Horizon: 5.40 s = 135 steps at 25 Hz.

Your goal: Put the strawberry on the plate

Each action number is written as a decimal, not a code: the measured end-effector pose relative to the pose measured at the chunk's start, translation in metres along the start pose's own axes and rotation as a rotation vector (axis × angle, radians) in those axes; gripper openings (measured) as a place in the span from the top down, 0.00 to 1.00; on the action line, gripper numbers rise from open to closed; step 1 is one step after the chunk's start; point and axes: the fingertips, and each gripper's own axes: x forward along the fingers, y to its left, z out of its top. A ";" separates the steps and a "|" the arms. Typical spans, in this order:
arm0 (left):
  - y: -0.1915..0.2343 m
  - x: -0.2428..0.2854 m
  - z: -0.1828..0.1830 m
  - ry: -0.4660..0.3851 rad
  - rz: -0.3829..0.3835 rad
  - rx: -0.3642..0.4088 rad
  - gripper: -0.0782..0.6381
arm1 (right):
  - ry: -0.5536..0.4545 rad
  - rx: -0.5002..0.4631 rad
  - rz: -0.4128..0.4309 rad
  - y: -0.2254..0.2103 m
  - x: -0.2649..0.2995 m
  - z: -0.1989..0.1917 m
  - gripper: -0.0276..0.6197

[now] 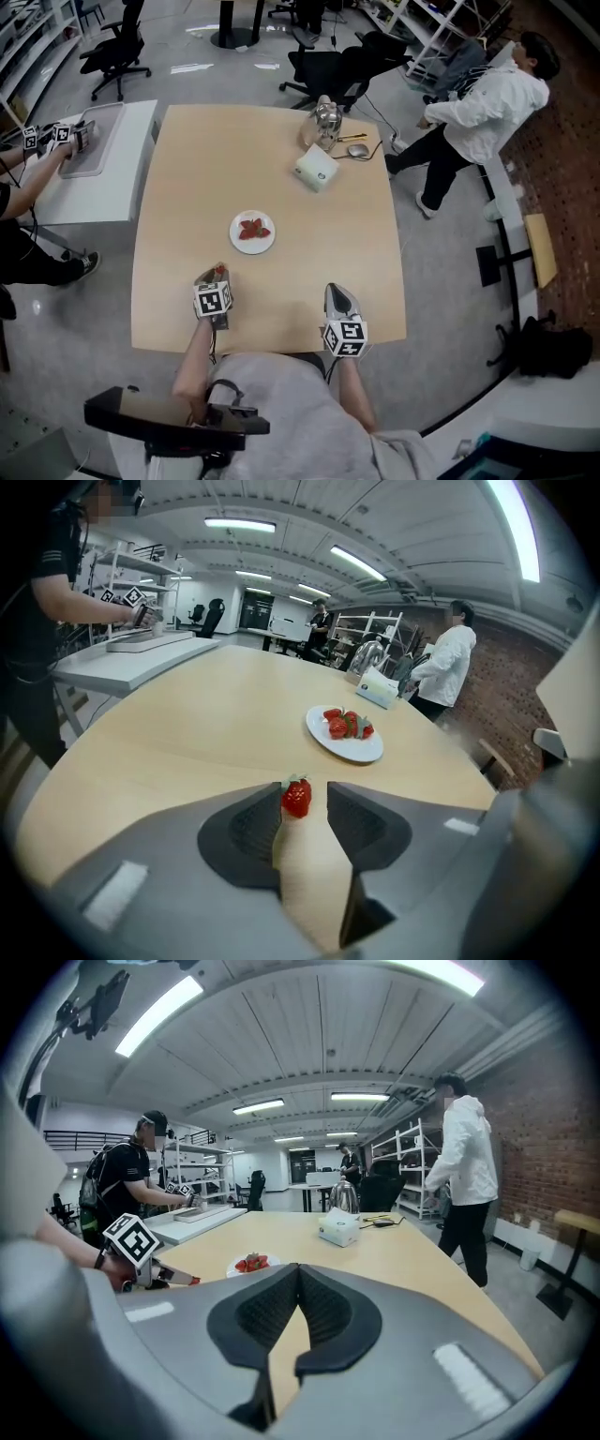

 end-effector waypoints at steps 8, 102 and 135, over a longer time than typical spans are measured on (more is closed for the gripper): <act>0.012 0.019 -0.006 0.060 0.029 0.010 0.60 | 0.028 0.027 -0.033 -0.005 0.004 -0.008 0.95; -0.091 0.104 0.051 0.017 -0.112 0.174 0.60 | 0.137 0.099 -0.009 -0.054 0.057 -0.044 0.95; -0.090 -0.044 0.107 -0.299 -0.148 0.244 0.86 | -0.001 0.050 0.011 -0.031 0.048 -0.005 0.95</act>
